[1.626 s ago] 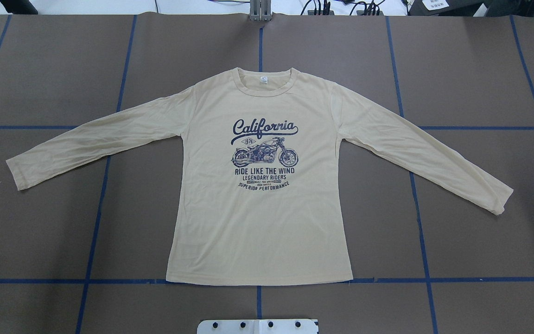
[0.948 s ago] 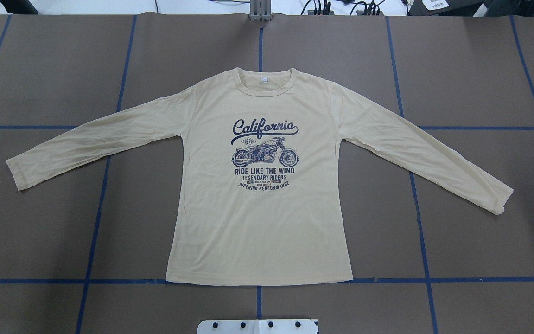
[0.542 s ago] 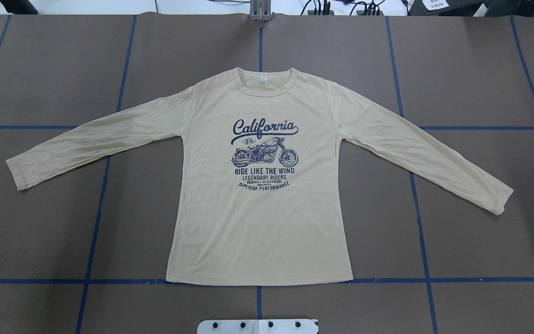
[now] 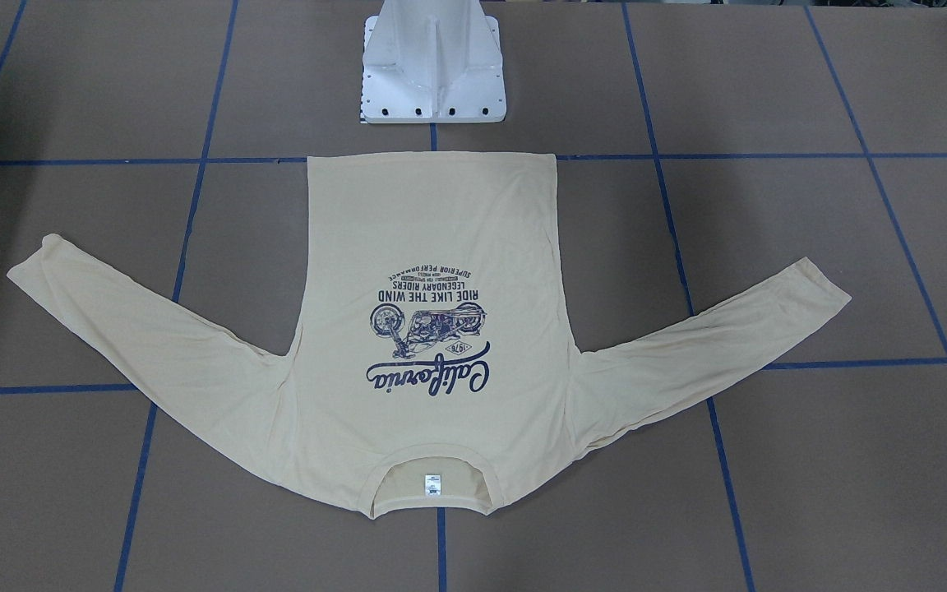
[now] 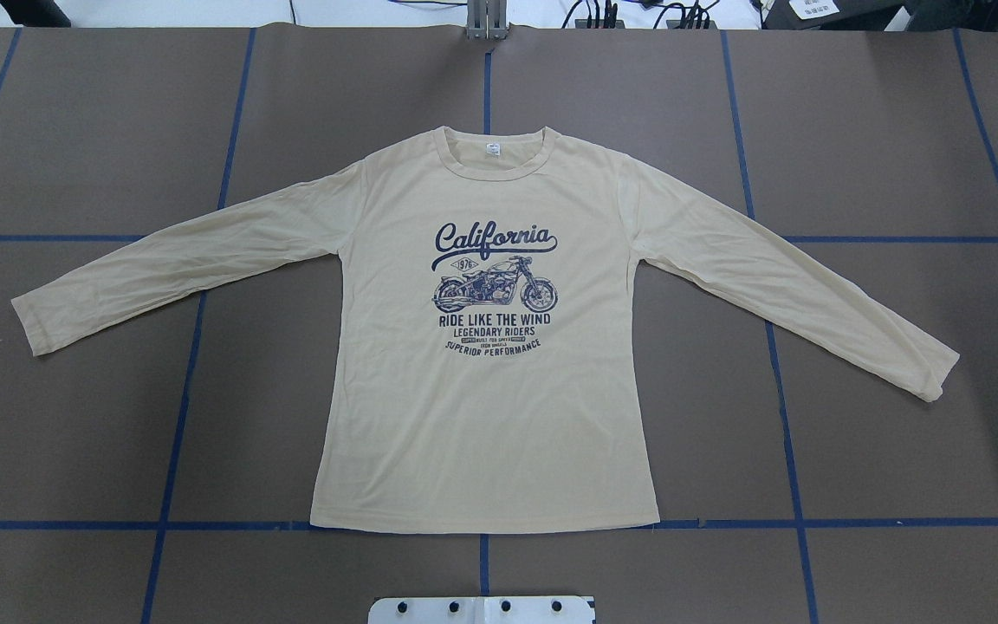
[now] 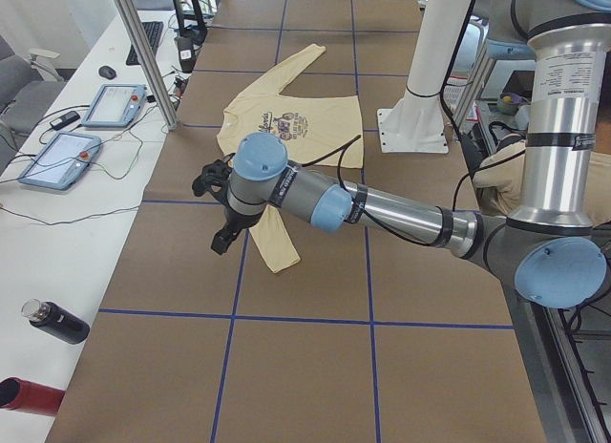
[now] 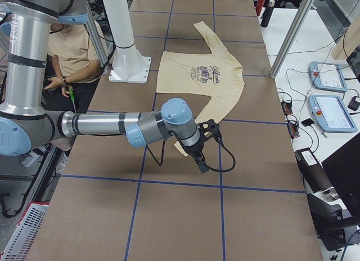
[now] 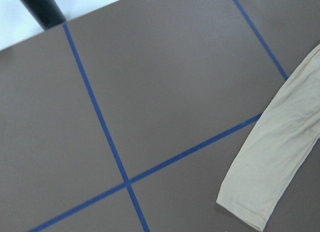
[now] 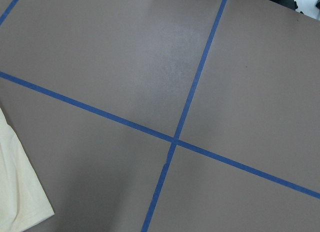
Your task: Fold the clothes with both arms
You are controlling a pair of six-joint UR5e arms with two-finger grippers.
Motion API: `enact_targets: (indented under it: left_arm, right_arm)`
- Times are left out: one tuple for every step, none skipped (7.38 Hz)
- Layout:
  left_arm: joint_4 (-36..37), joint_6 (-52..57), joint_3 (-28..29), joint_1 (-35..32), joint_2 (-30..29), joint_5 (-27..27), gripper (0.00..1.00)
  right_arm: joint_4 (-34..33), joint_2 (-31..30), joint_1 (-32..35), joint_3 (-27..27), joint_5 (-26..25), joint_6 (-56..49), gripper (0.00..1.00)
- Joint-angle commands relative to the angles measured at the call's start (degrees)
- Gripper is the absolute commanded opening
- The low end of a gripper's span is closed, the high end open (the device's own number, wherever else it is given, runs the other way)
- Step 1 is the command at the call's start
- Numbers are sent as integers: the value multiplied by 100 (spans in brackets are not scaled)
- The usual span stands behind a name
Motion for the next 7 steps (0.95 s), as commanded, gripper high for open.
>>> enact_targets:
  left_arm:
    - [-380, -3, 150, -3, -176, -32, 100]
    - [-467, 23, 54, -3, -141, -6, 100]
    - [-1025, -3, 36, 6, 59, -40, 100]
    - [-1309, -12, 88, 32, 157, -58, 100]
    - [-1329, -3, 79, 102, 158, -67, 100]
    - [-1329, 5, 79, 120, 158, -67, 100]
    - [-1338, 5, 79, 120, 158, -67, 100]
  right_arm:
    - [69, 26, 0, 17, 40, 19, 100]
    - [199, 18, -70, 34, 145, 36, 100]
    - [340, 18, -357, 69, 146, 167, 100]
    - [724, 18, -743, 87, 137, 1143, 100]
    - [1433, 9, -1252, 70, 50, 2466, 100]
    - [2014, -26, -1848, 52, -395, 3524, 100]
    - [2299, -35, -2463, 43, -947, 4387, 100]
